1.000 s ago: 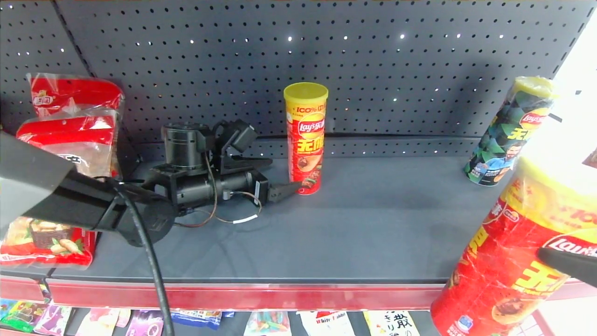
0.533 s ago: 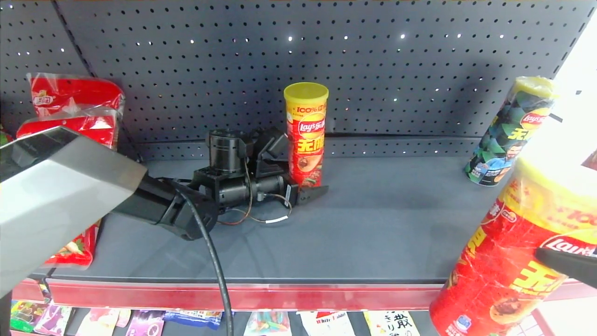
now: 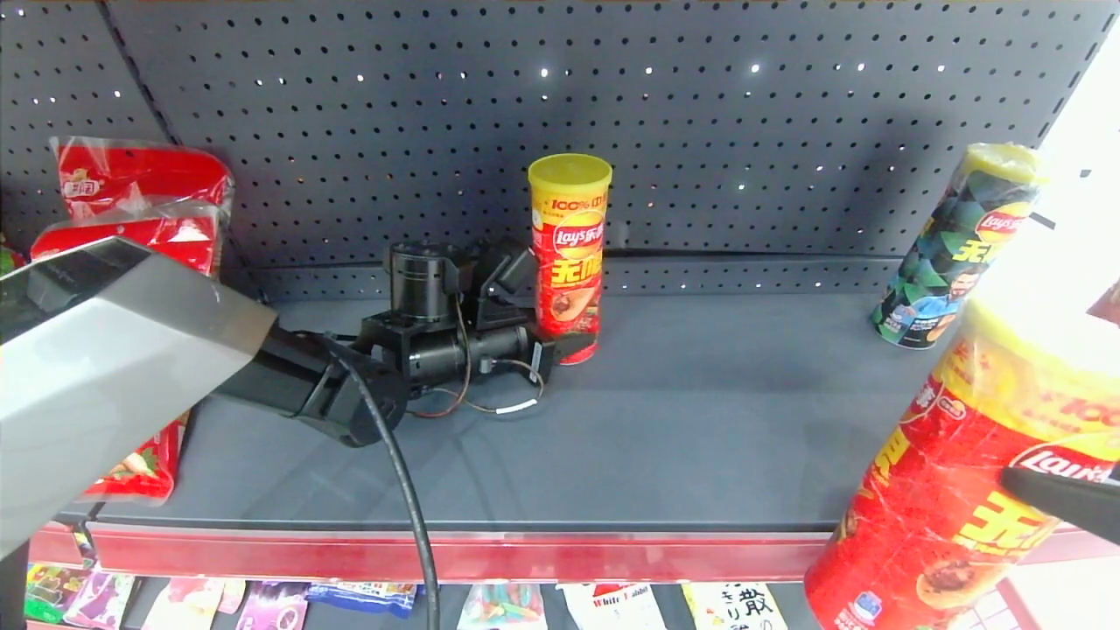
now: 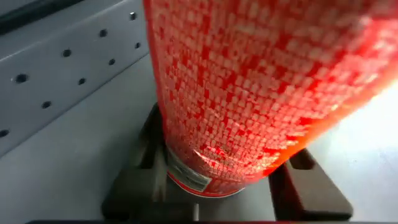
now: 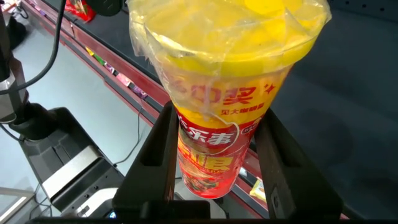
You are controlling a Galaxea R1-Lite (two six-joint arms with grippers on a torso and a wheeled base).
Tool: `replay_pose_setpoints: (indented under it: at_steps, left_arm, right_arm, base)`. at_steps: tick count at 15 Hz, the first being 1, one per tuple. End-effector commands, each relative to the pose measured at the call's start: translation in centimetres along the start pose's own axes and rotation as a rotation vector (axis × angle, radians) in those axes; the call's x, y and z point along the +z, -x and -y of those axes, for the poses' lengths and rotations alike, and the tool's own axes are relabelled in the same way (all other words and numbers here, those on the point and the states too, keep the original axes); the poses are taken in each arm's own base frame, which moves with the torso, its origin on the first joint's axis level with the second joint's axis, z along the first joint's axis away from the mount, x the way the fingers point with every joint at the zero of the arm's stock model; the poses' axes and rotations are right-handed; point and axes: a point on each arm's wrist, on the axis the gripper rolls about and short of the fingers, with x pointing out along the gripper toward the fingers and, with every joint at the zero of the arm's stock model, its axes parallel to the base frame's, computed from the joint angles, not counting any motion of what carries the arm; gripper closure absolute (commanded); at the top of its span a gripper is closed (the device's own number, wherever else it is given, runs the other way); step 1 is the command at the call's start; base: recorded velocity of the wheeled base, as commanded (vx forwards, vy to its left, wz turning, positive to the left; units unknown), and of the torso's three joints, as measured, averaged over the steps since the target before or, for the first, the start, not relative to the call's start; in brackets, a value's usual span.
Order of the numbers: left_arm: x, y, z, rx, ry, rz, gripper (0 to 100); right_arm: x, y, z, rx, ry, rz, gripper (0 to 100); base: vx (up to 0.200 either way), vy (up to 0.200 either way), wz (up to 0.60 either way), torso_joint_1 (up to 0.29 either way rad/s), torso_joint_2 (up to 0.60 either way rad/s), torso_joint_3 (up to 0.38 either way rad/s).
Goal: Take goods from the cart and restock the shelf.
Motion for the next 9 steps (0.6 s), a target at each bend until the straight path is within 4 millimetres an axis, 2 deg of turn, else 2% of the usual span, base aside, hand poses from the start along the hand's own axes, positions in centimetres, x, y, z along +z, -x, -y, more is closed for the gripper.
replay_pose_setpoints:
  at_steps: [1, 4, 7, 8, 9]
  left_arm:
    - [0.7, 0.5, 0.1, 0.003, -0.008, 0.015, 100]
    - [1.4, 2.1, 1.4, -0.011, -0.009, 0.014, 100]
    - [2.0, 4.5, 4.6, -0.070, -0.013, 0.003, 100]
    - [2.0, 5.7, 6.5, -0.109, -0.010, -0.010, 100]
    - [1.9, 6.2, 7.0, -0.118, -0.008, -0.015, 100]
  right_arm:
    - [-0.1, -0.1, 0.0, 0.000, -0.001, -0.006, 100]
    - [-0.1, -0.1, 0.0, 0.001, -0.001, -0.006, 100]
    - [-0.2, -0.1, 0.0, 0.003, 0.001, -0.008, 100]
    - [-0.1, -0.1, 0.0, 0.001, 0.000, -0.008, 100]
    - [-0.1, -0.1, 0.0, 0.003, 0.001, -0.008, 100]
  base:
    - [0.000, 0.000, 0.00, 0.000, 0.00, 0.000]
    - [0.000, 0.000, 0.00, 0.000, 0.00, 0.000]
    - [0.000, 0.000, 0.00, 0.000, 0.00, 0.000]
    - [0.000, 0.000, 0.00, 0.000, 0.00, 0.000]
    - [0.000, 0.000, 0.00, 0.000, 0.00, 0.000]
